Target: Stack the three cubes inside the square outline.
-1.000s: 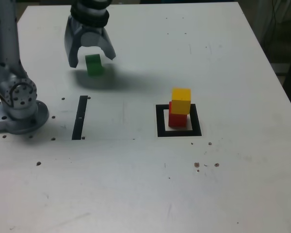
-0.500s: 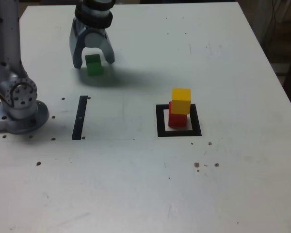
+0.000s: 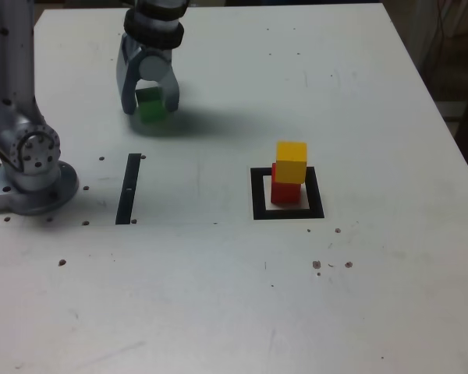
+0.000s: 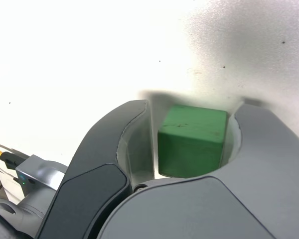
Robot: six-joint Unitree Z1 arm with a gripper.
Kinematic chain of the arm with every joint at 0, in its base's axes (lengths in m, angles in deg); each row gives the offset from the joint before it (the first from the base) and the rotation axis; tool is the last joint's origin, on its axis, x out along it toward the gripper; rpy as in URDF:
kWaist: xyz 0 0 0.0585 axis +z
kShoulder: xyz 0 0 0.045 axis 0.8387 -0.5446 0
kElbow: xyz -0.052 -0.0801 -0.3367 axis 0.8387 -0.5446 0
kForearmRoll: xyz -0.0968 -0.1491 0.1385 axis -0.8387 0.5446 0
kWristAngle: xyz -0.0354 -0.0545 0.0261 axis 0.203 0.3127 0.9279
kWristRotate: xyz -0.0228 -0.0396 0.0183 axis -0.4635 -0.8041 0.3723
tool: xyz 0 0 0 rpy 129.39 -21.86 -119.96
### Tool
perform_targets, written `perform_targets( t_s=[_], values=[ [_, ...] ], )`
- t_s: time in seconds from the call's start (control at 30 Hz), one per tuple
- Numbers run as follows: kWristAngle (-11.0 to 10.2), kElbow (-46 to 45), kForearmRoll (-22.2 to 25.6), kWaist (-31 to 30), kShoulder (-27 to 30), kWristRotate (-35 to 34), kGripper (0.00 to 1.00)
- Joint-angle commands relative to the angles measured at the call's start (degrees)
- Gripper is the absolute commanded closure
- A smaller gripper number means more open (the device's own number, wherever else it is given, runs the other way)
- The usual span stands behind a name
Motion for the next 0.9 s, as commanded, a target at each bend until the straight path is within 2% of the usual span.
perform_targets(
  t_s=[0.0, 0.13, 0.33, 0.53, 0.63, 0.7, 0.87],
  values=[
    [0.2, 0.0, -0.6, 0.1, -0.1, 0.4, 0.68],
    [0.5, -0.1, -1.2, 0.1, 0.7, 0.8, 0.80],
    [1.3, -0.2, -1.2, 0.1, 1.8, 1.1, 0.85],
    [4.7, 1.3, 0.4, -1.8, 5.8, 1.9, 0.87],
    [6.7, 3.9, 4.0, -4.2, 7.5, 1.4, 0.87],
    [7.6, 7.3, 8.4, -7.1, 8.0, 0.2, 0.87],
    [6.8, 16.9, 18.4, -15.9, 7.8, -4.9, 0.87]
  ],
)
